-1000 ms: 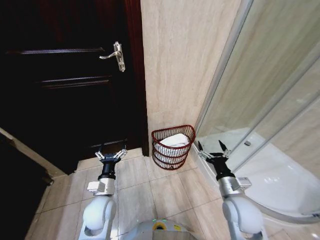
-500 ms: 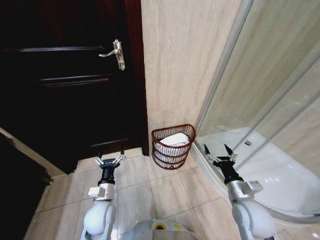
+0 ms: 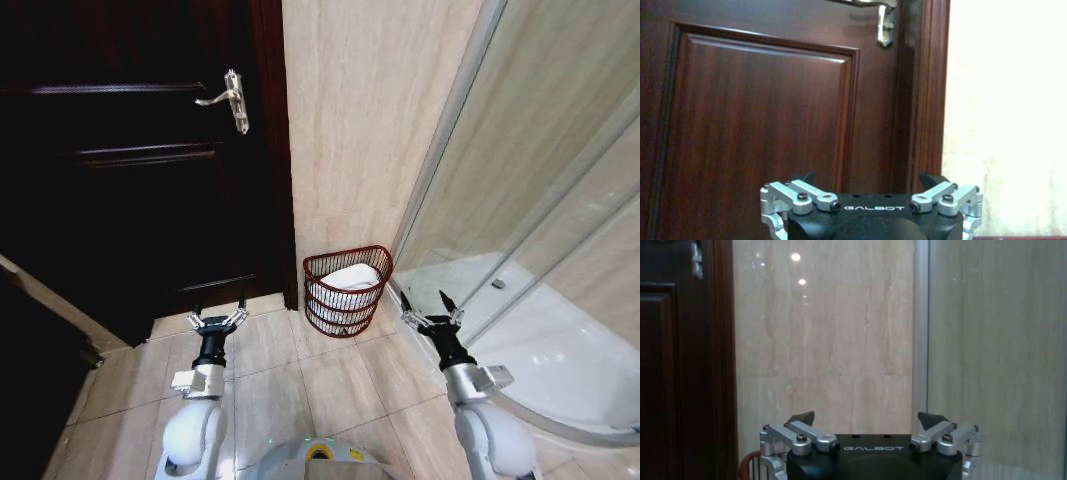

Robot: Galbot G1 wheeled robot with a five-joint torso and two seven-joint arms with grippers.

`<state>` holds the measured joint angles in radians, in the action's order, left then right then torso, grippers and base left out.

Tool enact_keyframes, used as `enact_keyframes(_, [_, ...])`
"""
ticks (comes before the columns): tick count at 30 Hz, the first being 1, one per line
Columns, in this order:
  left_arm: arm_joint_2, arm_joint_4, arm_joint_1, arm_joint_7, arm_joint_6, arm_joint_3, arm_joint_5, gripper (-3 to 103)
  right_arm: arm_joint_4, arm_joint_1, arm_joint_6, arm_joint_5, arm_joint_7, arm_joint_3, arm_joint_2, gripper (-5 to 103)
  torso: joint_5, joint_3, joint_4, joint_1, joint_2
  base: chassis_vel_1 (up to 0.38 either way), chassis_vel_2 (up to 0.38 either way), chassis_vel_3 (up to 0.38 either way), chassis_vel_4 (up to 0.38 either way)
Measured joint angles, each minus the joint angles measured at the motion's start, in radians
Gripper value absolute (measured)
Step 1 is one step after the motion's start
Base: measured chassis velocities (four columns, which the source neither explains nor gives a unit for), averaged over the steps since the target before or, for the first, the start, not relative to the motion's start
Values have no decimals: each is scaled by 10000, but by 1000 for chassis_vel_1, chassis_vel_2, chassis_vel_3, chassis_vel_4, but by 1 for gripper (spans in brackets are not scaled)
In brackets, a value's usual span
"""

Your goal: Discard the used towel into the hamper.

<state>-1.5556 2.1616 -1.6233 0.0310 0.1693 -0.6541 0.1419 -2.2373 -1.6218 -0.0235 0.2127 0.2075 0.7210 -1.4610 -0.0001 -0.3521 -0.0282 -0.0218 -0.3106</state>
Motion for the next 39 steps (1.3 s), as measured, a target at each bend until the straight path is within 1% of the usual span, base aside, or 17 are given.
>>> enact_keyframes(5, [16, 42, -32, 51, -40, 68, -13, 100, 11, -122, 70, 197, 57, 201, 82, 100, 1, 114, 0, 64, 180, 0, 0, 0, 0])
enact_keyframes(19, [-17, 67, 0, 22, -29, 60, -50, 100, -18, -260, 209, 215, 28, 182, -38, 100, 1, 331, 0, 208, 543, 0, 0, 0, 0])
enact_keyframes(25, [-63, 55, 30, 11, -28, 65, -59, 100, -13, -140, 182, 189, 26, 183, -46, 100, 1, 397, 0, 211, 642, 0, 0, 0, 0])
enact_keyframes(28, [-96, -11, 99, -61, 38, 73, -66, 100, -2, -101, 182, 186, 28, 183, -46, 100, 1, 473, 1, 213, 722, 0, 0, 0, 0])
enact_keyframes(29, [-96, -11, 99, -61, 38, 73, -66, 100, -2, -101, 182, 186, 28, 183, -46, 100, 1, 473, 1, 213, 722, 0, 0, 0, 0])
enact_keyframes(32, [-133, -153, 207, -176, 273, 96, -80, 100, 1, -168, 211, 186, 28, 205, -58, 100, 1, 496, 0, 214, 741, 0, 0, 0, 0])
enact_keyframes(39, [-141, -209, 270, -305, 360, 163, -100, 100, -5, -457, 342, 178, 47, 297, -113, 100, 1, 497, 0, 215, 737, 0, 0, 0, 0])
